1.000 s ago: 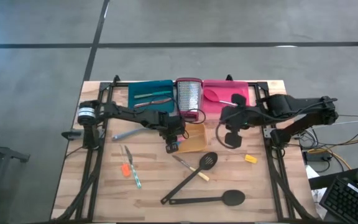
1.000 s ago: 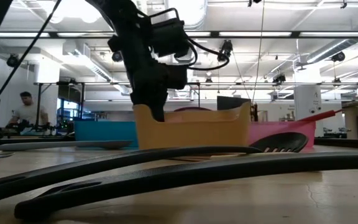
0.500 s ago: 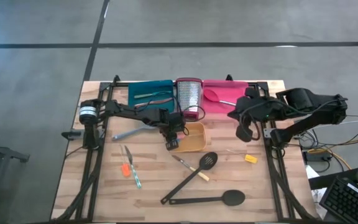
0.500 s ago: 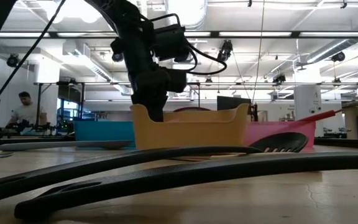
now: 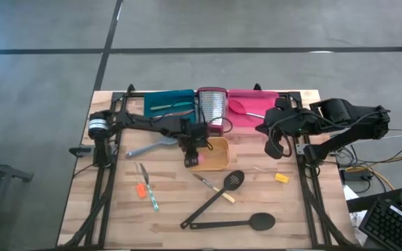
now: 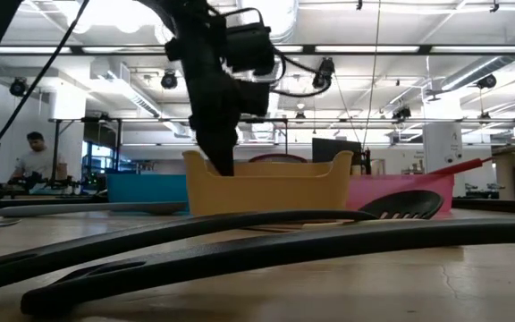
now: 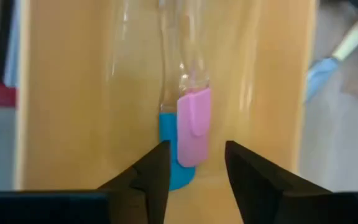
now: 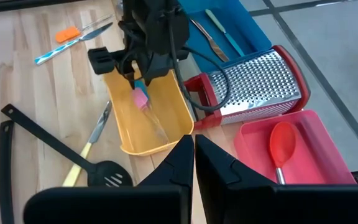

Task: Pick & Place Kitchen Items
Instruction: Put the pink spatula into the yellow bin, then put the gray serving spoon into the pink bin

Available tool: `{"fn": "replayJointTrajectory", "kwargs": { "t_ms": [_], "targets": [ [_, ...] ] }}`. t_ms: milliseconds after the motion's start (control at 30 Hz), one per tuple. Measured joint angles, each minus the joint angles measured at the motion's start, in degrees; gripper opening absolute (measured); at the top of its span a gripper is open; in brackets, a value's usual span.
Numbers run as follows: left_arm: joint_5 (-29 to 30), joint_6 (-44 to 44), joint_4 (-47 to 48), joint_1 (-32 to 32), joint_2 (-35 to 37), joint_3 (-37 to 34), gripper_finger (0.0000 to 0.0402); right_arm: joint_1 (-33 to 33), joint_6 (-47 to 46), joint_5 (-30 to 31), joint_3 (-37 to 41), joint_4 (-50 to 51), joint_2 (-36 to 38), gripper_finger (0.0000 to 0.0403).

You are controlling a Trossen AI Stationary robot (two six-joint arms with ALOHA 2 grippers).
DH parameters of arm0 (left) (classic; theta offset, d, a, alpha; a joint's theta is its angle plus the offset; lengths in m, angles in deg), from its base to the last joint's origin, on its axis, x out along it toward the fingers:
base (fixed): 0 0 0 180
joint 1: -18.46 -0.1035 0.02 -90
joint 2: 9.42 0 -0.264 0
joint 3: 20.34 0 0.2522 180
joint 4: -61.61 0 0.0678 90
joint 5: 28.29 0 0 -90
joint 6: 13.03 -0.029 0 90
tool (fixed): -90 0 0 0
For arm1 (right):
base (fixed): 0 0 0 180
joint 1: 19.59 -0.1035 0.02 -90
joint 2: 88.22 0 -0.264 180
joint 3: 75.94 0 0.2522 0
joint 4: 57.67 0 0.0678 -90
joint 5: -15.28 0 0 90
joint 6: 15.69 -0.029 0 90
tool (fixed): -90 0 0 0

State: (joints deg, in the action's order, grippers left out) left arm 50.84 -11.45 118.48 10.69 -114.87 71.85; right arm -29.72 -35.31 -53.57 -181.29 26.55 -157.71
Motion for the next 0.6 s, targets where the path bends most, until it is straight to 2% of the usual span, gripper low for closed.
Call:
{"fn": "replayJointTrajectory", "kwargs": {
  "t_ms": [400, 600],
  "targets": [
    [0.4, -2.4, 21.0, 0.0, 0.8, 17.9, 0.0163, 0.0, -0.4, 0.0, 0.2, 0.0, 0.0, 0.0008],
    [1.3, -1.9, 23.8, 0.5, 3.2, 21.8, 0.0161, 0.0, -0.4, -0.1, 2.2, 0.0, 0.0, 0.0008]
  ]
}}
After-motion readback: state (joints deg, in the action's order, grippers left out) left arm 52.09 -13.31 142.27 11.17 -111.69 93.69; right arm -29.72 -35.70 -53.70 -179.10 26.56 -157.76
